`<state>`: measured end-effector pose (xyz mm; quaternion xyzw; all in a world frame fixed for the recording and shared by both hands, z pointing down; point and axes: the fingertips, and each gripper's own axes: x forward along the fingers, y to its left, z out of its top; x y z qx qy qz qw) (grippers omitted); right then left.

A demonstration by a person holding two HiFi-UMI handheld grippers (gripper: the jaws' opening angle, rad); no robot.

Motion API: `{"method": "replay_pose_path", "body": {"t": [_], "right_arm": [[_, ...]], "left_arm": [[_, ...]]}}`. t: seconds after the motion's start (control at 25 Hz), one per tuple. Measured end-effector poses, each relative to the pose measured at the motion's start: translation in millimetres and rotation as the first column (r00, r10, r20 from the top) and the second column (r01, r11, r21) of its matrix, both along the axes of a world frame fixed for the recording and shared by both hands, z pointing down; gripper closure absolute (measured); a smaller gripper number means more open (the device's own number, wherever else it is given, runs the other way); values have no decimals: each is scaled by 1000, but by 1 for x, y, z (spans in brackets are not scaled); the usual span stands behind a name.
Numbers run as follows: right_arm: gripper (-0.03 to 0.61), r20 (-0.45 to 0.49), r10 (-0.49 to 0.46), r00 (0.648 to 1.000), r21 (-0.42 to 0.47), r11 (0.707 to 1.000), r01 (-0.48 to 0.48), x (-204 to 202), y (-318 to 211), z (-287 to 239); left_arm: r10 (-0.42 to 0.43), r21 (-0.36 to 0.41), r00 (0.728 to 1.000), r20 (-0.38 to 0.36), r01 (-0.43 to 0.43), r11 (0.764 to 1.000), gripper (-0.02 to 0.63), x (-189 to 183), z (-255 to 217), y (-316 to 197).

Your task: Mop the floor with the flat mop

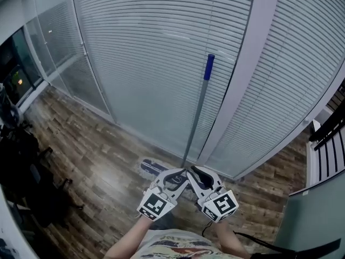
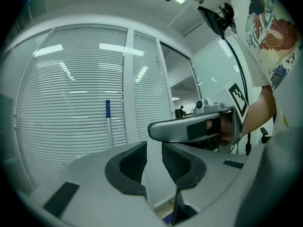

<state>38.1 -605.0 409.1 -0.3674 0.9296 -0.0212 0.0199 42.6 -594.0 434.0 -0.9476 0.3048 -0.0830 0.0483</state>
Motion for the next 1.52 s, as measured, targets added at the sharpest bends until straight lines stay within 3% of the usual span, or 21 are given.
{"method": "replay_pose_path", "body": {"t": [0.2, 0.48, 0.8, 0.92, 1.52], "right_arm": [[517, -18, 87, 996, 32, 996, -86, 2, -101, -26], [457, -44, 182, 982, 37, 983, -181, -9, -190, -18], [456, -78, 248, 966, 15, 969, -247, 20, -271, -15], [454, -69, 262, 963, 11, 965, -261, 33, -295, -12], [408, -50, 239, 970, 22, 971, -239, 101, -431, -27]], "left_arm": [[35, 23, 999, -32, -34, 999, 540, -9, -26, -101], [87, 84, 996, 5, -87, 993, 535, -26, -22, -192], [133, 68, 991, 15, -134, 989, 534, 7, -14, -275], [142, 53, 990, 21, -143, 988, 503, 22, -7, -298], [58, 34, 997, 58, -60, 998, 420, 97, 3, -443]]}}
